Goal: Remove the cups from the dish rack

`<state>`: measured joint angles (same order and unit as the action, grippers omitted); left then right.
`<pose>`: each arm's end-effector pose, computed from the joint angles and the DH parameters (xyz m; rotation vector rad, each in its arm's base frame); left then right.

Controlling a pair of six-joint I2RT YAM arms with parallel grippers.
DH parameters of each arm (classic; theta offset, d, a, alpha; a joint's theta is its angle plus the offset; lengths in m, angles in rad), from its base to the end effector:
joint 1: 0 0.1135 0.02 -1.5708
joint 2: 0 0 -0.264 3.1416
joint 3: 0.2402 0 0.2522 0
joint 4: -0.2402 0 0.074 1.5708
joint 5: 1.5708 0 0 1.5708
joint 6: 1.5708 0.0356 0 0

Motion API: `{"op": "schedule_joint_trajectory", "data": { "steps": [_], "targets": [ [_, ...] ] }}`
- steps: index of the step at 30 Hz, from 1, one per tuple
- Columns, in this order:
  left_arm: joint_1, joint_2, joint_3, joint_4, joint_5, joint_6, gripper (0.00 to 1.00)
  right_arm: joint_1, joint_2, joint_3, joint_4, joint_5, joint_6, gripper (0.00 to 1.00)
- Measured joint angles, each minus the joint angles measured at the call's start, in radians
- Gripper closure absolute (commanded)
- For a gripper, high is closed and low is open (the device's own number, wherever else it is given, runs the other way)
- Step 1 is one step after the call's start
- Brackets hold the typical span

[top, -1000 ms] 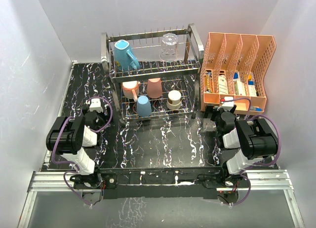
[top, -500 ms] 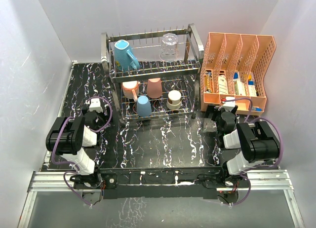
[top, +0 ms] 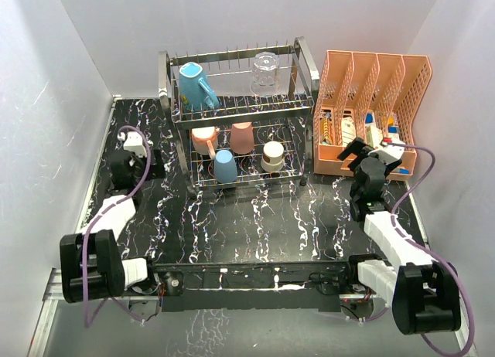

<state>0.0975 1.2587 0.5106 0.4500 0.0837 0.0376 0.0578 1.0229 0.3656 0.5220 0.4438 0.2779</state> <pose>0.2630 0.0227 0.2099 0.0018 1.8678 0.0151 0.2188 -0.0027 0.2224 0.5081 1.6165 -0.1273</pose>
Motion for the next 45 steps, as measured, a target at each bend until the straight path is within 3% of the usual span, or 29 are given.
{"op": "schedule_joint_trajectory", "data": {
  "steps": [2,8,10,15,21,33,45],
  "targets": [
    [0.037,-0.042,0.043,-0.123,0.047,0.004,0.03,-0.002,-0.036,0.07,-0.127,-0.001,0.047,0.02],
    [0.083,-0.135,0.182,-0.425,0.171,0.067,0.03,0.018,-0.14,0.151,-0.311,-0.228,0.065,0.02],
    [0.083,-0.156,0.216,-0.51,0.204,0.095,0.03,0.095,-0.149,0.161,-0.353,-0.241,0.058,0.02],
    [0.084,-0.161,0.296,-0.709,0.288,0.172,0.03,0.436,-0.099,0.206,-0.424,-0.183,0.005,0.02],
    [0.084,-0.162,0.346,-0.881,0.402,0.266,0.03,0.609,0.049,0.274,-0.422,-0.117,-0.035,0.02],
    [0.084,-0.199,0.367,-1.036,0.544,0.407,0.03,0.634,0.405,0.461,-0.354,-0.041,-0.087,0.01],
    [0.084,-0.3,0.367,-1.076,0.703,0.481,0.07,0.621,0.523,0.506,-0.29,0.009,-0.121,0.06]
  ]
}}
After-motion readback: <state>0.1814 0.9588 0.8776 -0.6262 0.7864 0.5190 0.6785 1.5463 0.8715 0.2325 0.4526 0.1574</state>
